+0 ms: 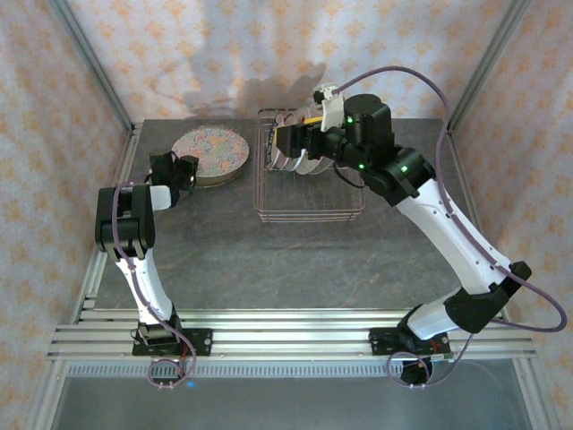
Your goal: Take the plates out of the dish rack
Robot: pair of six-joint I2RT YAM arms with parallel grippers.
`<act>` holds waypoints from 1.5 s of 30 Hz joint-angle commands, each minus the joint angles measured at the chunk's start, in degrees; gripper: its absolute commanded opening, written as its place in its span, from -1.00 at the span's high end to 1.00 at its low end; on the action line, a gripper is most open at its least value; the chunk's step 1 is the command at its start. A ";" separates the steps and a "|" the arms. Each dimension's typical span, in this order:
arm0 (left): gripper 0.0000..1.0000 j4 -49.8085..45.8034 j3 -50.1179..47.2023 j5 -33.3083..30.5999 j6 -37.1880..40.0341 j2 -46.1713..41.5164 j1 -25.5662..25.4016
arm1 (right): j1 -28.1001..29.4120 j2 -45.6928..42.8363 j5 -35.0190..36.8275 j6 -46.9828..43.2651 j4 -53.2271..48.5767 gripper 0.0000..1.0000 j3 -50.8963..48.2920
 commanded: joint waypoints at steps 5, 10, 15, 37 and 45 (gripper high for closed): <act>0.21 -7.75 4.35 1.31 2.97 -0.84 0.71 | 0.31 -0.19 1.32 0.55 -0.05 -0.67 2.52; 0.10 -16.04 6.84 0.85 3.94 -0.77 0.70 | 0.34 -0.18 1.47 0.50 -0.05 -0.67 2.49; 0.10 -23.74 9.33 -0.14 4.79 -0.60 0.72 | 0.31 -0.16 1.50 0.77 -0.05 -0.67 2.43; 0.01 -42.88 15.64 -2.95 5.80 -0.36 0.70 | 0.31 0.03 3.32 1.51 -1.11 -0.68 2.61; 0.00 -45.80 16.34 -3.92 6.27 -1.53 0.71 | 0.31 0.30 5.93 1.74 -2.54 -0.68 3.15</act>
